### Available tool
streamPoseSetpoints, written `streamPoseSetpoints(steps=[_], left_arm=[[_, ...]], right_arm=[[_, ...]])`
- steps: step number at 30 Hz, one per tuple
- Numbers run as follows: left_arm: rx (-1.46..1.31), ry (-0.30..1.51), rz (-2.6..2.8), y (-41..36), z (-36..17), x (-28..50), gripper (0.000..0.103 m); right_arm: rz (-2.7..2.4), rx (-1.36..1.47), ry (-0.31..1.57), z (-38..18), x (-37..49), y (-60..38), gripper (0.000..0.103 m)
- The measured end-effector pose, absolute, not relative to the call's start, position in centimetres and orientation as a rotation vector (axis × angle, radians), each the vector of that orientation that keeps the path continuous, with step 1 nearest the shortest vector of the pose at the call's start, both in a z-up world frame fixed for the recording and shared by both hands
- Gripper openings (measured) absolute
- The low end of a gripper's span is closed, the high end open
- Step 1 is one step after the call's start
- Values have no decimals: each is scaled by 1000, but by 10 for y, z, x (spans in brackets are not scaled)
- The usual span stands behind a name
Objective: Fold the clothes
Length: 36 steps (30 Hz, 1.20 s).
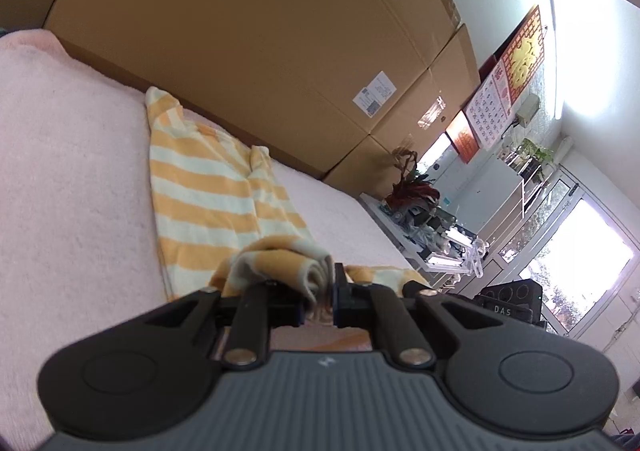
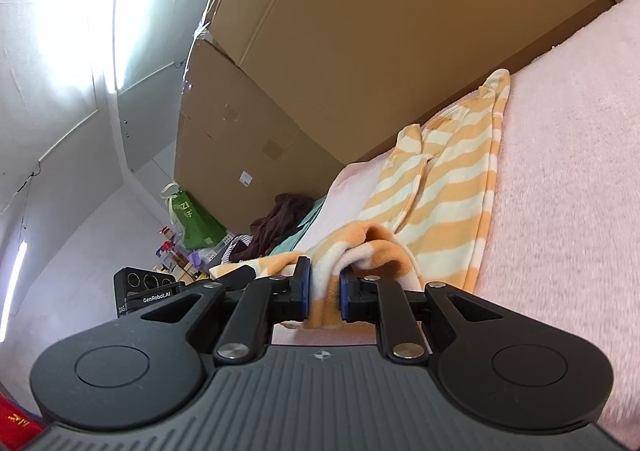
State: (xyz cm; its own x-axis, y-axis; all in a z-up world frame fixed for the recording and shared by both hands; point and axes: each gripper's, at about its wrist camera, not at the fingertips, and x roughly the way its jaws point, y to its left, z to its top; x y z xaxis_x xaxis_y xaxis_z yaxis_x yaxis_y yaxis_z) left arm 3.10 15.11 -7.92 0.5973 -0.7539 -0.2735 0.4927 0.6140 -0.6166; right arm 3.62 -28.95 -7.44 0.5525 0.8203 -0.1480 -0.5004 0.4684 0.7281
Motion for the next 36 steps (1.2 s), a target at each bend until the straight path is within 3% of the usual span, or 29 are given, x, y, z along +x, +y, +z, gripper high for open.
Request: streamPoseSetpoints(steps=[11,15,17,22,23,25,26,27,36], left_arm=[[-540,647,-714,149,-104,104,4],[-562,673,-725,150,-111,116,5],[-563,681,-733,152,-110,122,6],[-571,698,-701,157,-107,141,6],[-574,696,-696,158,-106,144,8],[-592,691,-700,161,-104,150,36],[-605,682,-714,163,-103,151,59],[-614,666,-734,164,-102,151,64],[-610,621,-718,176,-100,133,67]], right_arm=[[814,747,608,-94,98,-290,19],[798,769,655,-100,112,-289,25],[799,776,664,-96,120,-287,36],[798,776,679,-85,142,-282,38],[792,772,678,-83,147,-280,38],[780,782,678,-83,154,-280,39],[770,800,678,-85,156,-281,39],[760,819,677,-86,158,-282,39],[809,917,559,-92,125,-308,44]])
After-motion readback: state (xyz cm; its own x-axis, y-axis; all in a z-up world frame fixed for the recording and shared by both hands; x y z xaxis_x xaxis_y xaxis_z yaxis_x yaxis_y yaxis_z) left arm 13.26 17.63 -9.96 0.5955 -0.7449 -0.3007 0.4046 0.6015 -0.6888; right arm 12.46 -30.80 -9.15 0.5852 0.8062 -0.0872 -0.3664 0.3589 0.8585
